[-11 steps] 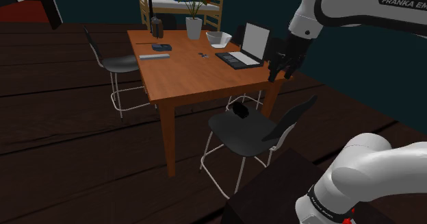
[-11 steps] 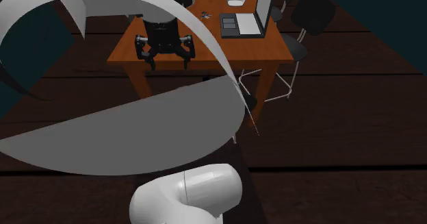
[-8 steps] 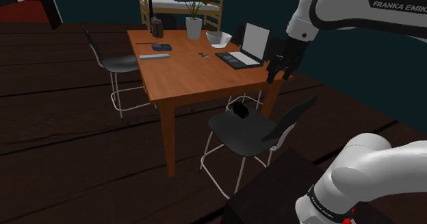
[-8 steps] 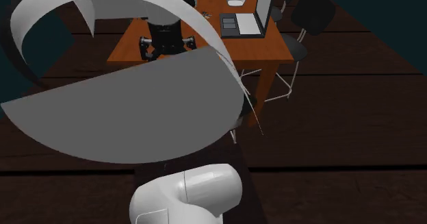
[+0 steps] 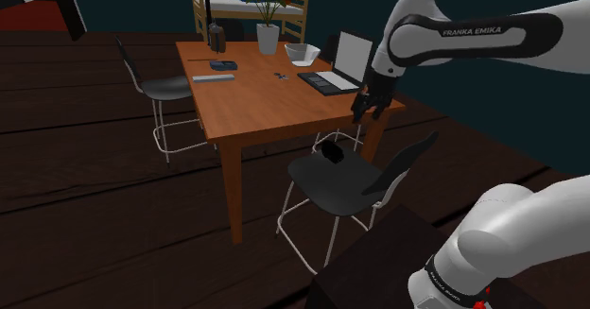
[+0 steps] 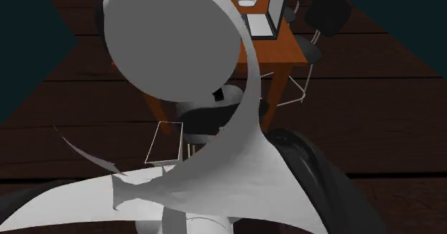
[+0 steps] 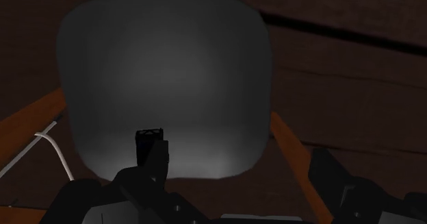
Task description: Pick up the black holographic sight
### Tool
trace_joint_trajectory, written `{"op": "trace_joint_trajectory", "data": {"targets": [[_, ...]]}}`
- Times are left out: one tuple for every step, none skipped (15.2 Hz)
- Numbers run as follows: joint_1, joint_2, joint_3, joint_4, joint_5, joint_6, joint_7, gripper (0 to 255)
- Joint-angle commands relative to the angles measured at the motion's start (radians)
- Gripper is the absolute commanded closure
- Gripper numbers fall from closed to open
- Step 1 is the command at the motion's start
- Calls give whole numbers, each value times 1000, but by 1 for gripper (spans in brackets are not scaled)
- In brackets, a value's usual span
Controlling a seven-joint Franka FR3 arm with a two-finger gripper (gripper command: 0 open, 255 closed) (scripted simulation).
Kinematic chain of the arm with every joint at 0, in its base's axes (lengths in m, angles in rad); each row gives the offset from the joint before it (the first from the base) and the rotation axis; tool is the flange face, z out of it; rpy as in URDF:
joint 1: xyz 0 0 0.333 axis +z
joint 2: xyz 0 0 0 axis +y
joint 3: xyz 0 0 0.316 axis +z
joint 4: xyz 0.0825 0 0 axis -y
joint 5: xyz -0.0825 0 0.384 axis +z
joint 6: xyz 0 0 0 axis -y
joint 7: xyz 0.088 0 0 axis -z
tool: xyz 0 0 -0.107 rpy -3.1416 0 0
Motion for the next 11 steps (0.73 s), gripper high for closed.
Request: {"op": "trace_joint_trajectory", "data": {"targets": [[-1, 62, -19, 5, -1, 51, -25, 0], [-1, 96, -29, 10, -1, 76, -38, 0], [-1, 131, -38, 17, 1, 100, -51, 0], [-1, 167, -47, 24, 3, 123, -64, 0], [-1, 203, -56, 33, 6, 146, -78, 0], [0, 239, -65, 44, 11, 168, -92, 0], [0, 277, -73, 55, 16, 189, -106, 0], [0, 314, -81, 68, 22, 210, -120, 0], [0, 353, -89, 82, 29, 229, -135, 0], [0, 391, -96, 98, 38, 247, -151, 0], [0, 430, -103, 114, 47, 264, -166, 0]]}}
